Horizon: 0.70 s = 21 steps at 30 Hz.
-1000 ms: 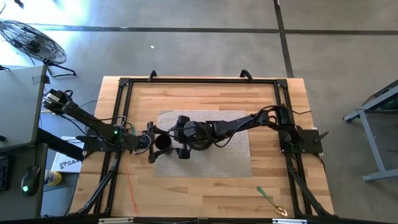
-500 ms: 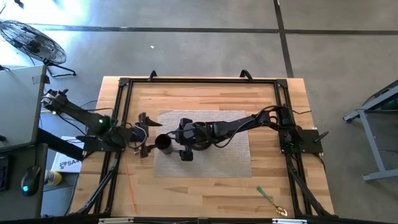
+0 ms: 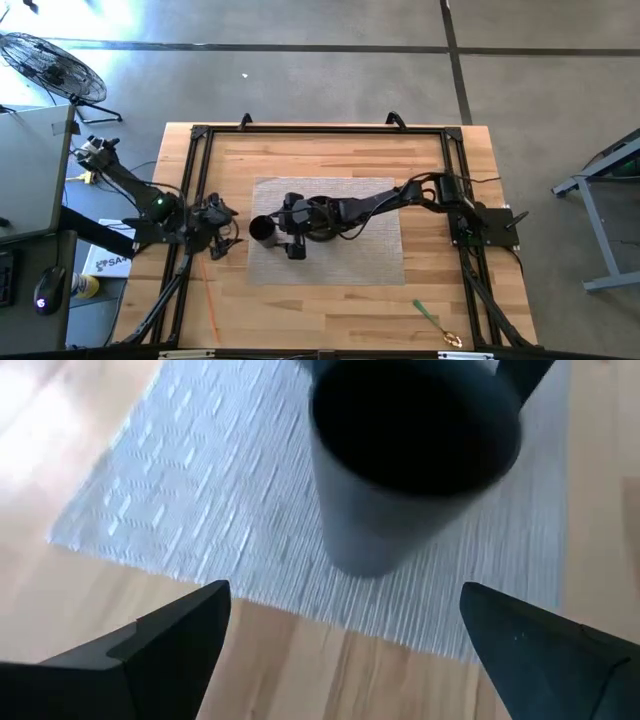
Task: Pick & Place Utensil
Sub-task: Put the black cup on the upper right of the black bowl on the gray mat
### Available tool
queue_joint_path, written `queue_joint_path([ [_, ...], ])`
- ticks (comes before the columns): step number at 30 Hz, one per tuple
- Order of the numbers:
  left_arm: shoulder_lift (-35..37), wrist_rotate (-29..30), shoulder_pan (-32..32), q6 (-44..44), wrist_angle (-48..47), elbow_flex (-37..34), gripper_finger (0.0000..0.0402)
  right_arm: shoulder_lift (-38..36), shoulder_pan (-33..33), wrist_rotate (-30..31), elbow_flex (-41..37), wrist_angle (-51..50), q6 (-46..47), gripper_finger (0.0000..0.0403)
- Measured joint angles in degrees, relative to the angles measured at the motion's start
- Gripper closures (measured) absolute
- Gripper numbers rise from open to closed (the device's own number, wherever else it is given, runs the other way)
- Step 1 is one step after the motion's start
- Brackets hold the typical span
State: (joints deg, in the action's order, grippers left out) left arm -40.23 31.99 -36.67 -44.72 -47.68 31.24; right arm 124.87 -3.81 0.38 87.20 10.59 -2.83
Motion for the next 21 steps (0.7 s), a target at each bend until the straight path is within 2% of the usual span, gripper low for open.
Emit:
queue_joint_path([
  [4,0.0,2.0,-3.2,-5.8,-0.2,-3.3,0.0012,0.1,0.1,-2.4,0.0,2.6,-0.1,0.0003],
  [8,-0.1,5.6,-3.4,-9.5,2.4,-7.6,0.0012,0.6,0.3,-2.8,0.1,3.9,-0.9,0.0003],
  [14,-0.1,10.6,-3.5,-8.2,12.4,-12.7,0.0012,1.8,1.3,-4.8,0.1,7.6,-0.4,0.0003],
  [21,-0.1,16.3,-3.5,-4.6,18.6,-13.5,0.0012,3.8,1.4,-5.1,0.1,11.3,-1.1,0.0003],
])
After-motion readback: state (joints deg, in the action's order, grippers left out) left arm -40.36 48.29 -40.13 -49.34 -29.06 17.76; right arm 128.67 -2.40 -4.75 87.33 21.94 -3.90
